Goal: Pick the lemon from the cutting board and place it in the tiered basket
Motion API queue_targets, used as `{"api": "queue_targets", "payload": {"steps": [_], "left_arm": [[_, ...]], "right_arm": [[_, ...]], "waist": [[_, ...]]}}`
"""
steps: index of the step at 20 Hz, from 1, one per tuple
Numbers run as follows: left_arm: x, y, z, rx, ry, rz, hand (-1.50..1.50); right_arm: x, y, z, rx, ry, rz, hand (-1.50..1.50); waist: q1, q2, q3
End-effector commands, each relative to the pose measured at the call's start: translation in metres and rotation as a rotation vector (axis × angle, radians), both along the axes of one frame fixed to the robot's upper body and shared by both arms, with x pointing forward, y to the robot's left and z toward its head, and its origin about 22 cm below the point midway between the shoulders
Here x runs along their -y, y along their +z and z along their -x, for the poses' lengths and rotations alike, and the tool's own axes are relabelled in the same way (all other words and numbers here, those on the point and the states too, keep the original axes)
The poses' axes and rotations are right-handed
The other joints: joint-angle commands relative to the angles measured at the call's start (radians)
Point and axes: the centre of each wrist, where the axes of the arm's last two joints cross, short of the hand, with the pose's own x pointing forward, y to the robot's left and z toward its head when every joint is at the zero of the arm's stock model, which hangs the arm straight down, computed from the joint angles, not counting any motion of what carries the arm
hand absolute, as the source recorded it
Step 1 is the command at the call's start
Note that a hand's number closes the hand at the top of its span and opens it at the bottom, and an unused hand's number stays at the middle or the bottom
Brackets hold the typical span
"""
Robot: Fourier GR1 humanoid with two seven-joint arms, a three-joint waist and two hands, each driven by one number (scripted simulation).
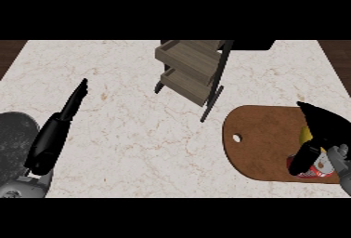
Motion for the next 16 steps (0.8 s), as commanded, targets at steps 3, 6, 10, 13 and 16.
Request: {"api": "queue_targets", "payload": {"steps": [3,6,10,13,16], "left_arm": [[0.0,-0.001,-0.001,-0.003,0.022,-0.003,0.0],[-0.009,0.004,0.016,-0.001,0.007,-0.006,0.0],[0.004,-0.019,-0.004,-0.005,0.008,-0.012,0.0],[0.019,0.002,0.003,0.01,0.015,0.002,0.0],[0.003,-0.004,0.005,-0.004,0.002,-0.009,0.0]], "right_arm": [[0.014,-0.003,0.009,-0.051,-0.15,0.108,-1.5],[0.016,-0.005,0.011,0.027,-0.16,0.151,-1.5],[0.015,0.003,0.007,0.052,-0.172,0.15,-1.5],[0.028,-0.005,0.006,0.046,-0.18,0.136,-1.5],[0.048,-0.007,-0.001,0.028,-0.177,0.134,-1.5]], "waist": [[-0.013,-0.001,0.001],[-0.001,-0.004,0.001],[-0.014,0.002,0.0],[-0.006,0.0,0.001],[-0.002,0.002,0.001]]}}
